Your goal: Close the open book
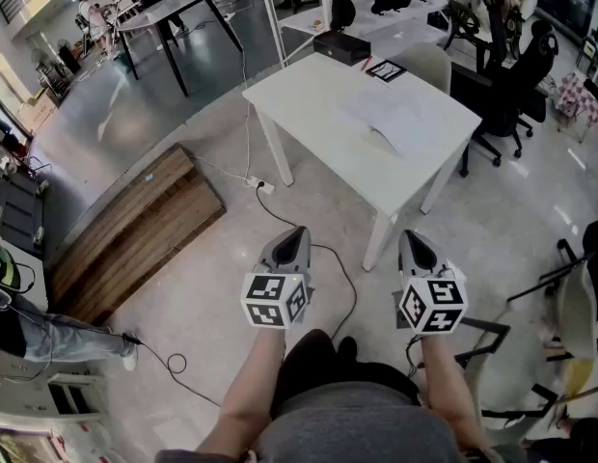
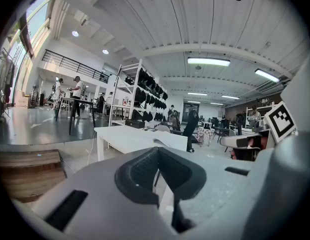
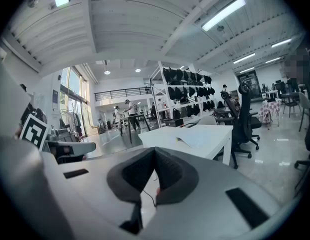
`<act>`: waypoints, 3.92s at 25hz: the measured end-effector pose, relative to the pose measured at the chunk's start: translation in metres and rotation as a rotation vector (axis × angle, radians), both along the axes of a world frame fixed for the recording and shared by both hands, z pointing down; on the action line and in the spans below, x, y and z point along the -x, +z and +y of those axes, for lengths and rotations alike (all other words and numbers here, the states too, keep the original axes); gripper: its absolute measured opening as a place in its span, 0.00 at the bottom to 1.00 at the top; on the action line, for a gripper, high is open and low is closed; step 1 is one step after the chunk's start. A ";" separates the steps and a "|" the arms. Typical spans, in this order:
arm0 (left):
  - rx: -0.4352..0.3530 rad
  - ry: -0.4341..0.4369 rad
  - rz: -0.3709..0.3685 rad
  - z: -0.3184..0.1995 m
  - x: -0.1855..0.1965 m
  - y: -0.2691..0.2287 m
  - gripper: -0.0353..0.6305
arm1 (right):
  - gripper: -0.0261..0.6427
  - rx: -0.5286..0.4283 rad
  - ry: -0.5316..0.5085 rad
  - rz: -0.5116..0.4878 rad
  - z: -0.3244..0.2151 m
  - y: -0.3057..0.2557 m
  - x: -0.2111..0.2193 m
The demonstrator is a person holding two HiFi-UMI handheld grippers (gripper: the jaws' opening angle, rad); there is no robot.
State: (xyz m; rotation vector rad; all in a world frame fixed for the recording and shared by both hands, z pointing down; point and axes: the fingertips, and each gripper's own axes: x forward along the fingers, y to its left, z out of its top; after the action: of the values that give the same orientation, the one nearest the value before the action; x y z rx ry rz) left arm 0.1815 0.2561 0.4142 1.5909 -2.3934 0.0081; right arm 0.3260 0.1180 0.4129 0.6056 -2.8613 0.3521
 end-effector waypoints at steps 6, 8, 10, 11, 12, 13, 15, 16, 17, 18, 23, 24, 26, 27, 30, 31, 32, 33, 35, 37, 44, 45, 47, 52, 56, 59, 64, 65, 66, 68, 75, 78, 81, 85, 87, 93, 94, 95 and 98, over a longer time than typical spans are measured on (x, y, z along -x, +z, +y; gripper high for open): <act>-0.003 0.006 0.014 0.007 -0.004 0.004 0.06 | 0.05 0.046 0.016 -0.020 0.004 0.003 -0.001; -0.001 -0.007 0.010 0.007 -0.002 0.005 0.06 | 0.05 0.047 0.012 -0.017 0.004 0.003 0.001; 0.003 -0.017 0.008 0.006 0.002 0.007 0.06 | 0.05 0.048 0.008 -0.016 0.002 0.003 0.006; 0.007 -0.019 0.008 0.005 0.004 0.007 0.06 | 0.05 0.050 0.007 -0.018 0.001 0.002 0.009; 0.010 -0.019 0.010 0.004 0.007 0.008 0.06 | 0.05 0.051 0.007 -0.020 -0.001 0.002 0.011; 0.014 -0.020 0.011 0.002 0.010 0.010 0.06 | 0.05 0.052 0.008 -0.021 -0.003 0.001 0.015; 0.021 -0.022 0.015 -0.001 0.018 0.014 0.06 | 0.05 0.054 0.010 -0.017 -0.008 0.003 0.023; 0.024 -0.023 0.019 -0.003 0.023 0.016 0.06 | 0.05 0.056 0.008 -0.009 -0.010 0.005 0.028; 0.027 -0.023 0.023 -0.004 0.027 0.019 0.06 | 0.05 0.056 0.005 0.000 -0.010 0.008 0.033; 0.029 -0.023 0.026 -0.006 0.033 0.022 0.06 | 0.05 0.055 0.003 0.007 -0.011 0.010 0.038; 0.025 -0.017 0.032 -0.022 0.075 0.026 0.06 | 0.05 0.052 0.009 0.017 -0.020 0.014 0.077; 0.025 -0.015 0.037 -0.026 0.086 0.027 0.06 | 0.05 0.053 0.013 0.020 -0.023 0.014 0.087; 0.028 -0.007 0.049 -0.034 0.107 0.030 0.06 | 0.05 0.062 0.019 0.023 -0.031 0.015 0.107; 0.032 -0.001 0.056 -0.038 0.117 0.031 0.06 | 0.05 0.068 0.023 0.025 -0.034 0.015 0.118; 0.041 0.017 0.077 -0.047 0.147 0.035 0.06 | 0.05 0.078 0.048 0.032 -0.045 0.015 0.148; 0.043 0.023 0.081 -0.049 0.157 0.036 0.06 | 0.05 0.079 0.060 0.034 -0.048 0.014 0.157; 0.045 0.028 0.086 -0.051 0.167 0.037 0.06 | 0.05 0.081 0.072 0.035 -0.052 0.014 0.166; 0.047 0.035 0.089 -0.053 0.177 0.038 0.06 | 0.05 0.083 0.084 0.036 -0.055 0.013 0.174; 0.054 0.053 0.091 -0.057 0.195 0.041 0.06 | 0.05 0.087 0.110 0.041 -0.060 0.014 0.190; 0.059 0.068 0.088 -0.062 0.213 0.044 0.06 | 0.05 0.090 0.134 0.045 -0.067 0.017 0.205; 0.065 0.121 0.099 -0.077 0.267 0.054 0.06 | 0.05 0.108 0.222 0.052 -0.083 0.024 0.243; 0.064 0.128 0.098 -0.078 0.272 0.055 0.06 | 0.05 0.112 0.234 0.050 -0.085 0.025 0.246; 0.065 0.143 0.099 -0.082 0.280 0.057 0.06 | 0.05 0.123 0.258 0.052 -0.087 0.027 0.248; 0.068 0.186 0.102 -0.095 0.290 0.059 0.06 | 0.05 0.161 0.309 0.051 -0.095 0.033 0.248; 0.072 0.214 0.099 -0.110 0.294 0.060 0.06 | 0.05 0.173 0.347 0.046 -0.106 0.036 0.246; 0.073 0.229 0.097 -0.123 0.298 0.060 0.06 | 0.05 0.187 0.370 0.041 -0.116 0.041 0.247; 0.075 0.252 0.086 -0.150 0.308 0.058 0.06 | 0.05 0.206 0.397 0.028 -0.135 0.043 0.255; 0.074 0.258 0.084 -0.156 0.309 0.057 0.06 | 0.05 0.209 0.400 0.024 -0.139 0.043 0.256; 0.074 0.263 0.081 -0.162 0.311 0.056 0.06 | 0.05 0.212 0.402 0.022 -0.144 0.043 0.257; 0.077 0.276 0.074 -0.177 0.313 0.056 0.06 | 0.05 0.221 0.407 0.017 -0.153 0.046 0.260; 0.086 0.305 0.060 -0.231 0.322 0.056 0.06 | 0.05 0.237 0.431 0.010 -0.196 0.051 0.263; 0.091 0.315 0.054 -0.254 0.323 0.056 0.06 | 0.05 0.243 0.446 0.002 -0.214 0.053 0.261; 0.095 0.332 0.050 -0.277 0.322 0.056 0.06 | 0.05 0.247 0.465 -0.005 -0.231 0.054 0.258; 0.101 0.357 0.049 -0.303 0.314 0.056 0.06 | 0.05 0.261 0.483 -0.014 -0.249 0.056 0.250; 0.102 0.368 0.046 -0.314 0.310 0.055 0.06 | 0.06 0.279 0.487 -0.025 -0.256 0.058 0.246; 0.108 0.407 0.030 -0.336 0.305 0.054 0.06 | 0.12 0.349 0.511 -0.091 -0.270 0.059 0.241; 0.111 0.415 0.029 -0.338 0.305 0.055 0.06 | 0.12 0.365 0.518 -0.104 -0.270 0.060 0.240; 0.113 0.423 0.029 -0.341 0.304 0.056 0.06 | 0.13 0.381 0.527 -0.118 -0.271 0.061 0.239; 0.119 0.459 0.027 -0.352 0.305 0.060 0.06 | 0.15 0.435 0.565 -0.170 -0.272 0.062 0.236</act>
State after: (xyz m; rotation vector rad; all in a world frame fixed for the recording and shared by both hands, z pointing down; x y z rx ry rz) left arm -0.1231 -0.0963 0.4742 2.0233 -1.9165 0.2115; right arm 0.0898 -0.1542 0.4752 1.3246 -2.5680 1.1182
